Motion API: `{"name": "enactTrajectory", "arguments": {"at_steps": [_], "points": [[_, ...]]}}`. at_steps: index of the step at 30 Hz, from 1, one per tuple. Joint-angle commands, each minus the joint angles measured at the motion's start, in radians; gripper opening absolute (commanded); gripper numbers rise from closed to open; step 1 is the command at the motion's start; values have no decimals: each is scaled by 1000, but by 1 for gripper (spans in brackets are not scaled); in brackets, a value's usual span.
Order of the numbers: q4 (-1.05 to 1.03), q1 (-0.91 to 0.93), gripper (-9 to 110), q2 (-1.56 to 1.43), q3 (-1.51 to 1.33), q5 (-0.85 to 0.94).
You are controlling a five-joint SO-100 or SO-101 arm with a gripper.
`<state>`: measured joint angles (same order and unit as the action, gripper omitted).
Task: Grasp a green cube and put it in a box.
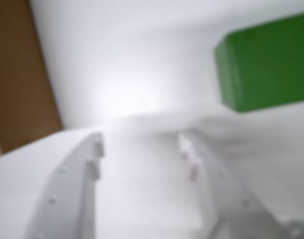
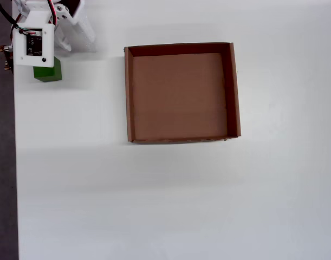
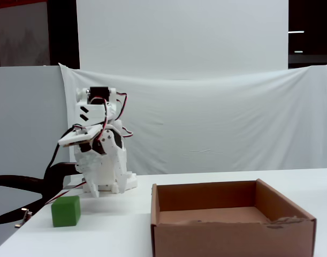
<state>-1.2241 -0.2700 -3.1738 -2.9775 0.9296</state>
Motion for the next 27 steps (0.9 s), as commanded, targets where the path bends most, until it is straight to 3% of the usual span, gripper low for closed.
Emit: {"name": "enactTrajectory", "arguments": {"at_steps": [1,10,17,27], "points": [[-6,2,21,-8,5,-2],[-9,11,21,21,34,20],[-64,37,23,268,284,98],[-160,207,27,543,575,394]]}}
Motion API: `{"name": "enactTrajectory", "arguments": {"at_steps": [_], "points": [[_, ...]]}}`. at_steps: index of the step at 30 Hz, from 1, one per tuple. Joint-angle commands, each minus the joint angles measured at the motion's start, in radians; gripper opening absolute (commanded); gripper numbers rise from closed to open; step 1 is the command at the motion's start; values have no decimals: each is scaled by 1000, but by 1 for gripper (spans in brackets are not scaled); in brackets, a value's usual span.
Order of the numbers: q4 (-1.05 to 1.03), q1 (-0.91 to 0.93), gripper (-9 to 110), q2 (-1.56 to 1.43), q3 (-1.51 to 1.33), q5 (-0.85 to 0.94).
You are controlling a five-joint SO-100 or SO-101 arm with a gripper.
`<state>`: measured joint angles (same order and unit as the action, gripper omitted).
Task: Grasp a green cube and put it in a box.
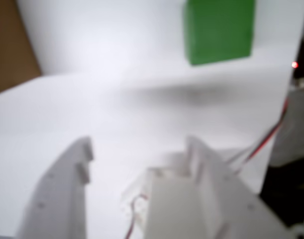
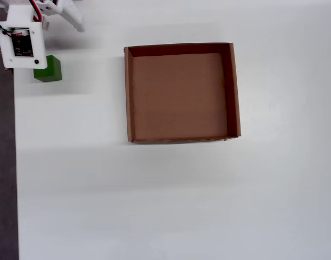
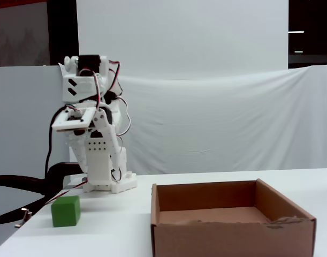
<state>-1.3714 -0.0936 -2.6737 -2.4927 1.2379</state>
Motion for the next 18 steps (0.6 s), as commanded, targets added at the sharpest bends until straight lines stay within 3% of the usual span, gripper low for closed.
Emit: {"name": "enactTrajectory", "arguments": {"at_steps": [1,10,18], "points": [[-17,51,27,63,109,126],[41,178,27,202,184,383],[144,232,29,359,239,405]]}}
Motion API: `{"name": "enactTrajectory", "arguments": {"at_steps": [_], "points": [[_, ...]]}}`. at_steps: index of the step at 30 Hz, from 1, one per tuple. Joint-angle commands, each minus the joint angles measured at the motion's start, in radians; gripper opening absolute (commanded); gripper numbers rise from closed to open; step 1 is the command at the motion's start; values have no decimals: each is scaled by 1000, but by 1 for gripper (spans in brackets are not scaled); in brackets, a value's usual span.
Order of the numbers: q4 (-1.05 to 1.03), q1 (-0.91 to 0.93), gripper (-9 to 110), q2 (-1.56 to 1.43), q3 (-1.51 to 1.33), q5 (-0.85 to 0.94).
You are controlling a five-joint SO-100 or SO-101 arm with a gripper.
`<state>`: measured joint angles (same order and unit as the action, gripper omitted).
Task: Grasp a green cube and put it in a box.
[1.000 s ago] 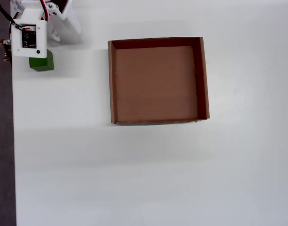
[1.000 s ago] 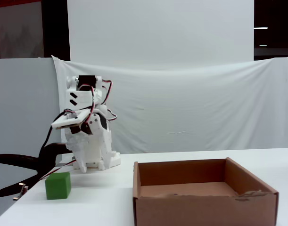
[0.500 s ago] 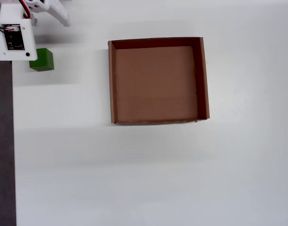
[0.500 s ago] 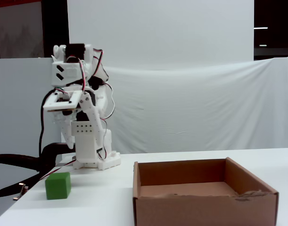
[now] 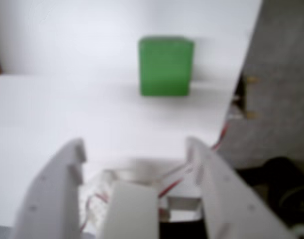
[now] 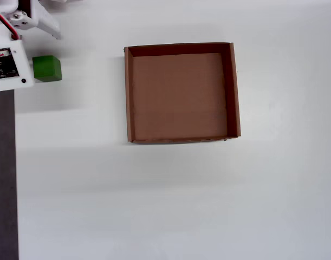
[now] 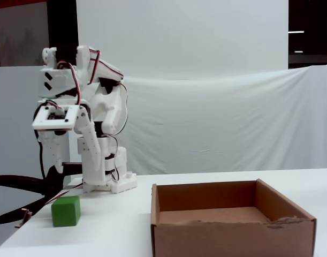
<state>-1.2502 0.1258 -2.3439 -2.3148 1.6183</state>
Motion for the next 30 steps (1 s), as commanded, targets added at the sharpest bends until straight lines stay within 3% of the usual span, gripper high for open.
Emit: {"name": "enactTrajectory", "arguments": {"at_steps": [1,11,30], "points": [[29,18,29,48,75,25],[130,34,31,186,103,28],[370,-17,29,213,-135,9]]}}
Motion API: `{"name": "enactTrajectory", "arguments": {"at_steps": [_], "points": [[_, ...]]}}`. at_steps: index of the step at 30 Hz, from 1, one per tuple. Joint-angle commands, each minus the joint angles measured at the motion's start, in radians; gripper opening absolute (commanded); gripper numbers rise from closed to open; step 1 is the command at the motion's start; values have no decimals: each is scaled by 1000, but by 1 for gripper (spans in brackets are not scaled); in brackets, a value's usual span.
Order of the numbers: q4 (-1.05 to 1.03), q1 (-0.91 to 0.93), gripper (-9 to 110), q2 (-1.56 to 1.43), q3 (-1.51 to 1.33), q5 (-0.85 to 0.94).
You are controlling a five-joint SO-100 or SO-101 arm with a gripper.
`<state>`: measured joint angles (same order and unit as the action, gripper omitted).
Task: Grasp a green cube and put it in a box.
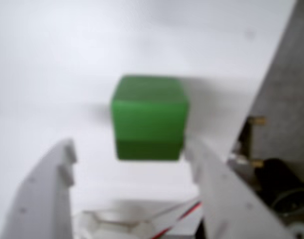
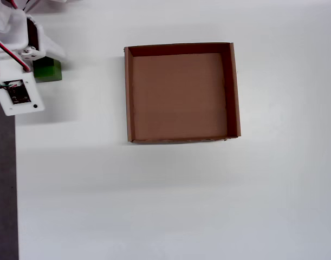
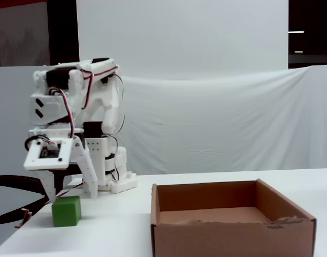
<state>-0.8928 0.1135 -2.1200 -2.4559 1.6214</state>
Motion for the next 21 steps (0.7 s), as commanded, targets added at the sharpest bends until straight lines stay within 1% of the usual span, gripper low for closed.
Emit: {"name": "enactTrajectory", "arguments": {"at_steps": [1,14,21], "points": [[21,-5,29,-14,-3,6],[77,15,27,48,5,6],[69,14,25,100,43,6]]}}
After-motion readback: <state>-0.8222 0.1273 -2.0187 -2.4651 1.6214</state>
